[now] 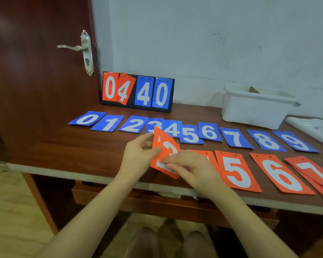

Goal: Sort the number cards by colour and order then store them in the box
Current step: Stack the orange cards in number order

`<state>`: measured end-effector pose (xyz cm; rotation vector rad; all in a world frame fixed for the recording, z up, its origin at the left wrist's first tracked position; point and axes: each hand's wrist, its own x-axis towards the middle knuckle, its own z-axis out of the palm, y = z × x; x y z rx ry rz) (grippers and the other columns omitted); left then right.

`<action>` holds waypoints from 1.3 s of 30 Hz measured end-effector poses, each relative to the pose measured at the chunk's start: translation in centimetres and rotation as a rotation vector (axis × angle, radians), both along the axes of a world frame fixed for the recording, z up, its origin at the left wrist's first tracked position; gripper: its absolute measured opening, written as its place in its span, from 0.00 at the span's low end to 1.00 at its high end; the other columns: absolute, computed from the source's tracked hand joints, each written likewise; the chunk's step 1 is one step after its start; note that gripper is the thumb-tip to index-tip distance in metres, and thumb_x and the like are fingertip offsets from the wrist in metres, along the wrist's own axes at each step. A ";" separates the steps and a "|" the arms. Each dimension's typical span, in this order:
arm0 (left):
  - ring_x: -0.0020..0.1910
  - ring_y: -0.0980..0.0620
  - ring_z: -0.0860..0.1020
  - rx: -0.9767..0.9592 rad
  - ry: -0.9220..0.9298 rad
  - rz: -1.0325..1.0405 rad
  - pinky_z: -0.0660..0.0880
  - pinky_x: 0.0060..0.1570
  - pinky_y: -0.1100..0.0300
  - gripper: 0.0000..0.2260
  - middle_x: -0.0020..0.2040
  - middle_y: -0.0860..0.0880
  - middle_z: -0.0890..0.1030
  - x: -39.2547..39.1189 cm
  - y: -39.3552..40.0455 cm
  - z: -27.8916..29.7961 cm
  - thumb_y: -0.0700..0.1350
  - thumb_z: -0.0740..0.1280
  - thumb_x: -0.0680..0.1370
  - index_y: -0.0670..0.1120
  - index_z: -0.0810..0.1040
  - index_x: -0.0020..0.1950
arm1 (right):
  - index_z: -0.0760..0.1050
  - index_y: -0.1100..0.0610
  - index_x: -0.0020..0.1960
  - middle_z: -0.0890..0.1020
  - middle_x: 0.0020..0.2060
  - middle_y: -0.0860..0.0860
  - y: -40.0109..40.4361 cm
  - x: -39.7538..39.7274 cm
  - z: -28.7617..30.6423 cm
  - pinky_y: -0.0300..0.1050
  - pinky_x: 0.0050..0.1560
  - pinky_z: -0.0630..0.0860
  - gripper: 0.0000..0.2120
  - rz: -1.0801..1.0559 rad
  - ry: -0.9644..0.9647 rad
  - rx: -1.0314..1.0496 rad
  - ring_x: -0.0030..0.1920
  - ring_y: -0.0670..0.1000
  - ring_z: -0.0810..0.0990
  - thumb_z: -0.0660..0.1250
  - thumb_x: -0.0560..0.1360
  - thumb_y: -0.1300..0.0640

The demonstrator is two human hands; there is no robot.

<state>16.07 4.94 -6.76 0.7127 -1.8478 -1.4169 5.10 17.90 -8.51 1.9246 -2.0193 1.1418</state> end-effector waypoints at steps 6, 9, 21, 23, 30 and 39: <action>0.49 0.53 0.79 -0.058 -0.076 -0.052 0.77 0.48 0.59 0.21 0.48 0.48 0.82 -1.5 -0.2 -0.8 0.42 0.73 0.70 0.52 0.75 0.62 | 0.81 0.49 0.56 0.82 0.53 0.39 1.1 -0.6 -0.1 0.28 0.61 0.65 0.12 0.015 -0.022 0.090 0.55 0.31 0.74 0.63 0.76 0.50; 0.50 0.51 0.79 -0.119 -0.114 0.011 0.78 0.49 0.55 0.21 0.49 0.47 0.81 -1.8 -0.8 -1.0 0.42 0.72 0.71 0.51 0.74 0.63 | 0.80 0.47 0.57 0.81 0.51 0.35 1.4 -1.3 0.1 0.37 0.61 0.69 0.16 -0.110 -0.089 0.079 0.55 0.38 0.76 0.62 0.74 0.43; 0.60 0.52 0.75 -0.340 -0.192 0.172 0.72 0.52 0.62 0.19 0.64 0.48 0.76 -1.7 -1.7 -0.3 0.42 0.65 0.77 0.48 0.70 0.68 | 0.62 0.51 0.72 0.57 0.74 0.53 -1.3 -4.9 0.7 0.59 0.72 0.44 0.38 -0.667 0.104 0.720 0.74 0.57 0.52 0.54 0.71 0.28; 0.60 0.52 0.74 -0.355 -0.210 0.197 0.73 0.54 0.60 0.19 0.64 0.47 0.75 -1.1 -2.3 -0.3 0.41 0.65 0.77 0.48 0.71 0.68 | 0.66 0.53 0.69 0.58 0.73 0.55 -2.1 -5.2 1.4 0.59 0.72 0.47 0.41 -0.701 0.053 0.750 0.74 0.58 0.53 0.59 0.67 0.27; 0.60 0.50 0.74 -0.375 -0.244 0.194 0.74 0.56 0.57 0.19 0.64 0.47 0.74 -0.8 -2.6 -0.5 0.40 0.64 0.77 0.47 0.70 0.68 | 0.67 0.54 0.65 0.64 0.67 0.56 -3.3 -4.8 2.8 0.55 0.69 0.59 0.38 -0.683 -0.166 0.758 0.70 0.58 0.60 0.70 0.64 0.34; 0.61 0.53 0.73 -0.382 -0.066 0.221 0.74 0.55 0.58 0.19 0.64 0.49 0.73 -0.3 -2.2 -0.3 0.42 0.63 0.78 0.48 0.69 0.69 | 0.58 0.51 0.71 0.74 0.61 0.47 -1.9 -3.0 3.0 0.39 0.51 0.76 0.27 -0.443 -0.672 -0.076 0.60 0.49 0.77 0.66 0.76 0.57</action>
